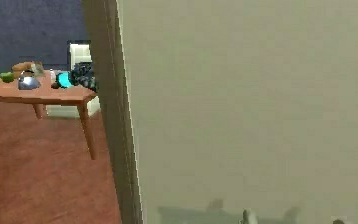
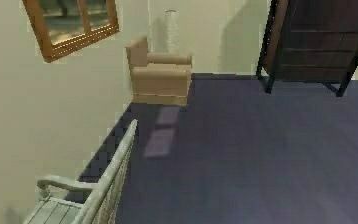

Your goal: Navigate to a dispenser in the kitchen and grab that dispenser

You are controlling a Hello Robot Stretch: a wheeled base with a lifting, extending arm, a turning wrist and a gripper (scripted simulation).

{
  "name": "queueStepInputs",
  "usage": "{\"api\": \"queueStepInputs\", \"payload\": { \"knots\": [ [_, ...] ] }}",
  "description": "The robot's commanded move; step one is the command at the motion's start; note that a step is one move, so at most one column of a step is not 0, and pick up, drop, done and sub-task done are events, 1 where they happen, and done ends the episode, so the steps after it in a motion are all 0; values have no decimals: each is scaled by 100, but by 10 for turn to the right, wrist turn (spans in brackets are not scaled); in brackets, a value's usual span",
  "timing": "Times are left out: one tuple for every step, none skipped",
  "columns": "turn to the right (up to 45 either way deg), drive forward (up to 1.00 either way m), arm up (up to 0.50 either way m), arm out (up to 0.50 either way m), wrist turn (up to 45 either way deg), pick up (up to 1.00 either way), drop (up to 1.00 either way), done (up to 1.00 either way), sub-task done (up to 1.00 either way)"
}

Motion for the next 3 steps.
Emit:
{"api": "queueStepInputs", "payload": {
  "knots": [
    [-420, 0, 0, 0, 0, 0, 0, 0, 0],
    [0, 100, 0, 0, 0, 0, 0, 0, 0],
    [-30, 0, 0, 0, 0, 0, 0, 0, 0]
  ]
}}
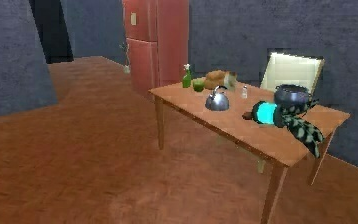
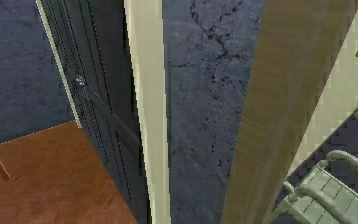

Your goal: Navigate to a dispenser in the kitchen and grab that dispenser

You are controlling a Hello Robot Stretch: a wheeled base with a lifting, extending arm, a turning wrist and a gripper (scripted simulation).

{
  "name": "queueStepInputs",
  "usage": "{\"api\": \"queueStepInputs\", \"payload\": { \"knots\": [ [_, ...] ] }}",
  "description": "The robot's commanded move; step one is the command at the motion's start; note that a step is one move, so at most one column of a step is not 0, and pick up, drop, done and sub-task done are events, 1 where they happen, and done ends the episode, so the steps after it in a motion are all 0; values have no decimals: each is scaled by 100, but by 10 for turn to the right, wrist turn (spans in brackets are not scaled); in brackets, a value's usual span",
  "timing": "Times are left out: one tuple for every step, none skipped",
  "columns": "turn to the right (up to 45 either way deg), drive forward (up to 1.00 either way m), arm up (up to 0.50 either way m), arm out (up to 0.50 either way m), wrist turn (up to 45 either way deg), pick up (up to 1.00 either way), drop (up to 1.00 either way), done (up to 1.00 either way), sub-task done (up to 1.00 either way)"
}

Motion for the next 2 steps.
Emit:
{"api": "queueStepInputs", "payload": {
  "knots": [
    [0, 100, 0, 0, 0, 0, 0, 0, 0],
    [-60, 0, 0, 0, 0, 0, 0, 0, 0]
  ]
}}
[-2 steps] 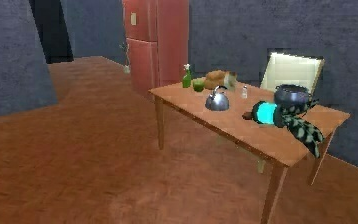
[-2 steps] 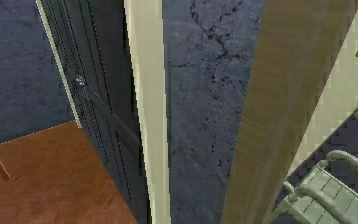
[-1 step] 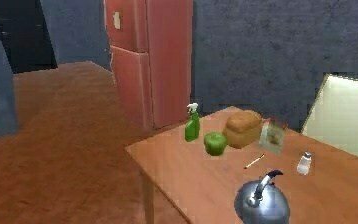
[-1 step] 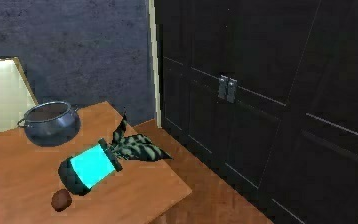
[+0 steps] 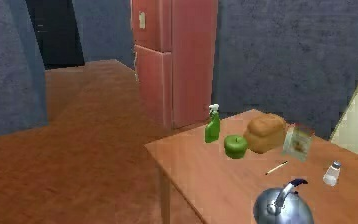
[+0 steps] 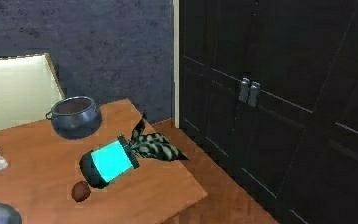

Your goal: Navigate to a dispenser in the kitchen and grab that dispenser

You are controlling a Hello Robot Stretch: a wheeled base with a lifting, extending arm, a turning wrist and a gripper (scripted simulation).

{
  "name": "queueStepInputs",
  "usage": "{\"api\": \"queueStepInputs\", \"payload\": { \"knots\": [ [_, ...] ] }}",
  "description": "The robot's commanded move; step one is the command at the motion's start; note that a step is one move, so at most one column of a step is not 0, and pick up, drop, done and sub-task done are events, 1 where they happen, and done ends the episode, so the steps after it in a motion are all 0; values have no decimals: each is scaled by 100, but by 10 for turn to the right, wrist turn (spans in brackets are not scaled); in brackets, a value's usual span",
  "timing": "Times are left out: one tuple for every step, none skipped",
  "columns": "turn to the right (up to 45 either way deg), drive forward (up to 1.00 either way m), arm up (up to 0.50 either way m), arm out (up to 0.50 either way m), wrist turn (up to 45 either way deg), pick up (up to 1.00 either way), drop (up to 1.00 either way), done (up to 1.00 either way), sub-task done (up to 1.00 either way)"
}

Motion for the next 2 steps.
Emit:
{"api": "queueStepInputs", "payload": {
  "knots": [
    [0, 25, 0, 0, 0, 0, 0, 0, 0],
    [-450, 0, 0, 0, 0, 0, 0, 0, 0]
  ]
}}
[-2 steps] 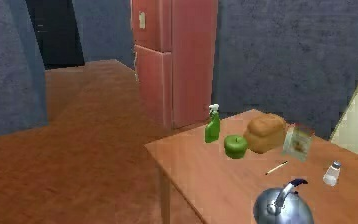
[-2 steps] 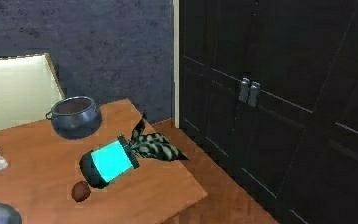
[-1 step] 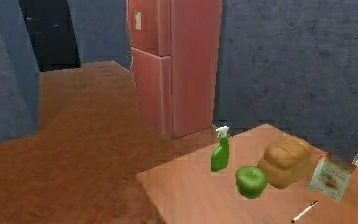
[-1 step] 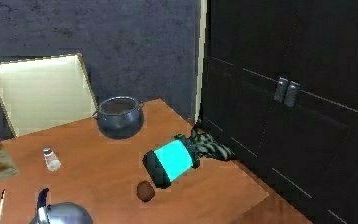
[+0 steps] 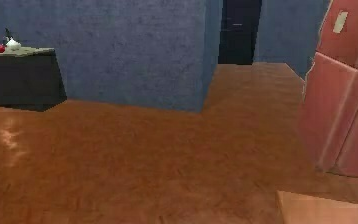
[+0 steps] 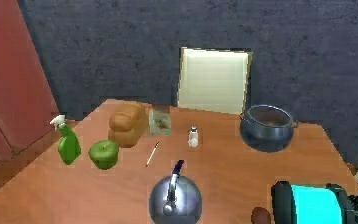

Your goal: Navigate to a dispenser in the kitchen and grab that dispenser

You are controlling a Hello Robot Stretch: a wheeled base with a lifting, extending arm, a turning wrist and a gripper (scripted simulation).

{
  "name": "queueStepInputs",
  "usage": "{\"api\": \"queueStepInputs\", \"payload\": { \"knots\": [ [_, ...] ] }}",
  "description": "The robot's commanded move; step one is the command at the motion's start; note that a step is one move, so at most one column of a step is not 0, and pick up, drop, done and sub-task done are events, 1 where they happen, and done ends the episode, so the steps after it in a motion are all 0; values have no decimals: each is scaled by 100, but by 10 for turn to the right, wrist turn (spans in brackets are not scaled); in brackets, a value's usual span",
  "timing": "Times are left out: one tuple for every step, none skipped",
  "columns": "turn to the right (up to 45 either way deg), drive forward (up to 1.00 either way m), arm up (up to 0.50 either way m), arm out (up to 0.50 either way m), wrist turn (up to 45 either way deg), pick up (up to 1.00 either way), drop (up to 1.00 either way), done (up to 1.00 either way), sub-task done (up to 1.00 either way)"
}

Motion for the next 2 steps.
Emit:
{"api": "queueStepInputs", "payload": {
  "knots": [
    [-270, 0, 0, 0, 0, 0, 0, 0, 0],
    [0, 0, 50, 0, 0, 0, 0, 0, 0]
  ]
}}
